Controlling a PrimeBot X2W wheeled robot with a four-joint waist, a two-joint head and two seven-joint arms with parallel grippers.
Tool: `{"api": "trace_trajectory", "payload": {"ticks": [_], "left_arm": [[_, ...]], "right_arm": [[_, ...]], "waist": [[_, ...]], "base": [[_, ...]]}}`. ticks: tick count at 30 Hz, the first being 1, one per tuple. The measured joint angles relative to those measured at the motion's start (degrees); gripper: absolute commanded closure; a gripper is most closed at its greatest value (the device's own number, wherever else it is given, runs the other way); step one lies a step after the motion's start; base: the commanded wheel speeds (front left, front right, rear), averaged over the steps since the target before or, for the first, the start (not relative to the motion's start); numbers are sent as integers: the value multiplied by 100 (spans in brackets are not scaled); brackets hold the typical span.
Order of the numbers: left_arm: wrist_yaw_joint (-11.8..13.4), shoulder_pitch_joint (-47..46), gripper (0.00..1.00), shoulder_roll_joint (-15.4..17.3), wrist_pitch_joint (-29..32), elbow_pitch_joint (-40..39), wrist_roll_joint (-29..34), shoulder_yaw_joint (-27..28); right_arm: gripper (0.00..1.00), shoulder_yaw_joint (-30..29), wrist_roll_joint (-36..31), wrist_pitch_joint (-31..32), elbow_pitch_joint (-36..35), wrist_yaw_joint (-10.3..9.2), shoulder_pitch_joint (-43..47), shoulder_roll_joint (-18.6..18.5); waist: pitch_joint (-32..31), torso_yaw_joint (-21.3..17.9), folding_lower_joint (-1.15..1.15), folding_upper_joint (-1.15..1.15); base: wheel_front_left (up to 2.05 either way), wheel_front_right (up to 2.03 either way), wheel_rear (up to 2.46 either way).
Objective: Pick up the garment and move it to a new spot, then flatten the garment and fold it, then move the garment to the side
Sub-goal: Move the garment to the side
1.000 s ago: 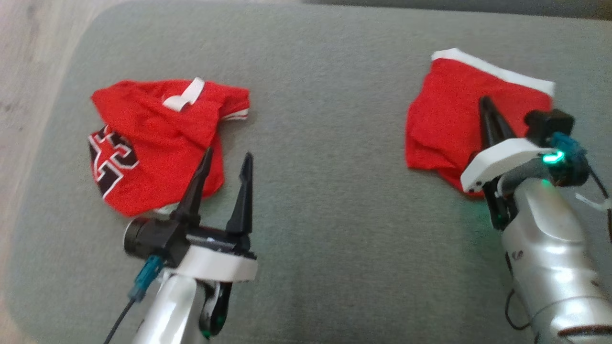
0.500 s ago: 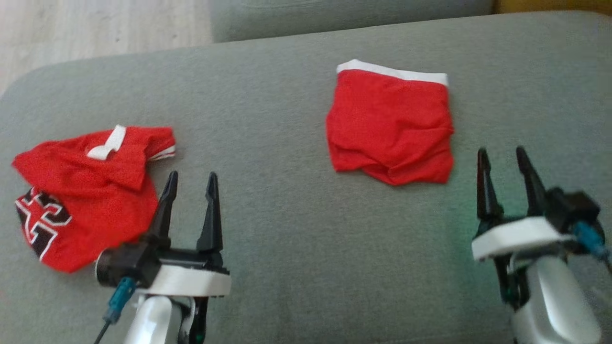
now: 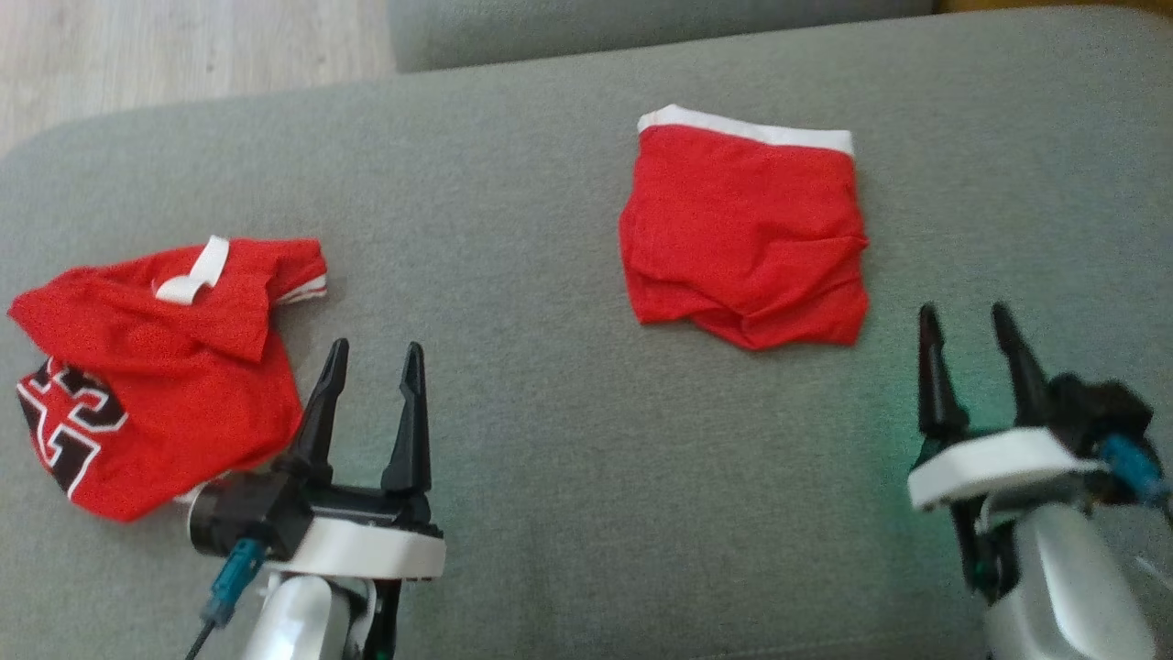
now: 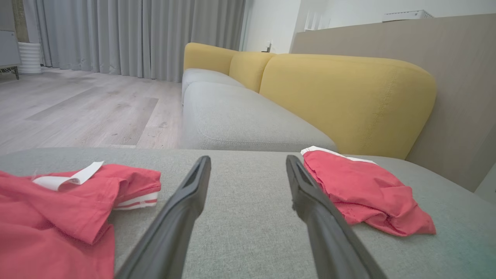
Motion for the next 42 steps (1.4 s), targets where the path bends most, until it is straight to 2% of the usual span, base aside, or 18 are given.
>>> {"api": "trace_trajectory", "payload": {"ticks": [6, 7, 13, 18, 21, 23, 31, 34, 37, 42], "left_arm": [[-25, -232, 0, 0, 0, -9, 15, -70], [-27, -391, 0, 0, 0, -8, 14, -149], [-23, -493, 0, -3, 0, 0, 5, -302], [-11, -667, 0, -9, 0, 15, -49, -436], [14, -734, 0, -8, 0, 11, -54, -431], [15, -732, 0, -8, 0, 10, -104, -431], [32, -730, 0, -8, 0, -10, -212, -392], [32, -709, 0, -8, 0, -19, -155, -358], [31, -680, 0, -9, 0, -27, -115, -288], [24, -681, 0, -8, 0, -154, -35, -174]], "right_arm": [[0, -420, -93, 687, 353, 0, -834, -2], [0, -561, 27, 890, 565, 0, -1189, -2], [0, -924, 419, 1561, 1490, 0, -2035, -5], [0, -911, 573, 1924, 2171, 0, -2419, -147], [0, -808, 504, 2033, 2417, 0, -2694, -366], [100, -720, 408, 2067, 2558, 0, -2828, -449], [100, -132, 102, 1897, 2816, 0, -2876, -563], [100, 368, 26, 1840, 2810, 0, -2863, -661], [100, 1031, -143, 1781, 2587, 0, -2863, -955], [100, 1924, 58, 1972, 1935, 0, -2858, -1636]], "waist": [[355, 221, 2, 0], [477, 334, 2, 0], [794, 670, 2, 0], [998, 926, 1, 0], [1077, 1028, 1, 0], [1097, 1066, 1, 0], [918, 981, 1, 0], [817, 850, 0, 0], [744, 688, 0, 0], [746, 419, 0, 0]], "base": [[0, 0, 0], [0, 0, 0], [0, 0, 0], [0, 0, 0], [0, 0, 0], [0, 0, 0], [0, 0, 0], [0, 0, 0], [0, 0, 0], [0, 0, 0]]}}
